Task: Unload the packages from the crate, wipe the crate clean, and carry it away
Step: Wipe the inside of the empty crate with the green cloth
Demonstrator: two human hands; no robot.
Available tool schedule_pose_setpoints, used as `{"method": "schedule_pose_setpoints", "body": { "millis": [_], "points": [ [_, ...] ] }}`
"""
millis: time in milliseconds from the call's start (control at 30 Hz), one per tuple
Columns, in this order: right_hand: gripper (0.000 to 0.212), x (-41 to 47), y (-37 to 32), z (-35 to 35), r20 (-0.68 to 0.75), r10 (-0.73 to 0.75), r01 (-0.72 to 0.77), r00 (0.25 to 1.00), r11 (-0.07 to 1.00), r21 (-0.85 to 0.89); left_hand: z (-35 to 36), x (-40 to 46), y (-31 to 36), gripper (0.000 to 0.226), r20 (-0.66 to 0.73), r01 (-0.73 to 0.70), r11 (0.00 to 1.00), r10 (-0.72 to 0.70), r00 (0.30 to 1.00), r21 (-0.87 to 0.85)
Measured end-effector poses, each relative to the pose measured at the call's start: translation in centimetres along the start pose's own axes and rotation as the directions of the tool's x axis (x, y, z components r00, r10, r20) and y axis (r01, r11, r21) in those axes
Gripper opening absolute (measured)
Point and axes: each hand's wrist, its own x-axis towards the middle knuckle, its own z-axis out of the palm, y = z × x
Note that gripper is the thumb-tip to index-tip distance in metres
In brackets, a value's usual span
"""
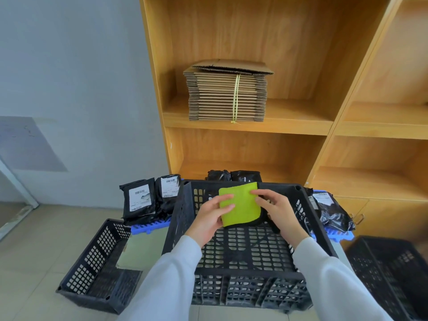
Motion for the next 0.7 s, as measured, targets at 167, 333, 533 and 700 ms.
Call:
{"method": "schedule_pose_setpoints", "body": {
  "millis": [167,333,533,700],
  "points": [
    [0.041,0.0,1.1,-2.1,0.022,0.024,-0.022,0.999,0.997,-0.077,1.9,1.4,-0.2,0.042,-0.007,-0.115,0.939,0.124,0.992,0.324],
    [0.048,0.5,2.1,-5.7,0.063,0.010,-0.006,0.998,0.998,-0.067,4.7,2.9,-0.4,0.052,0.063,-0.163,0.880,0.151,0.987,0.446],
    [0.050,2.2,2.6,-11.9,0.064,0.005,-0.004,0.998,1.000,-0.029,9.9,6.0,-0.7,0.072,0.117,-0.192,0.893,0.158,0.981,0.406],
    [0.048,3.9,3.8,-17.4,0.010,0.007,-0.007,1.000,1.000,-0.021,15.3,9.0,-1.4,0.072,0.129,-0.217,0.859,0.177,0.976,0.464]
  ]
}}
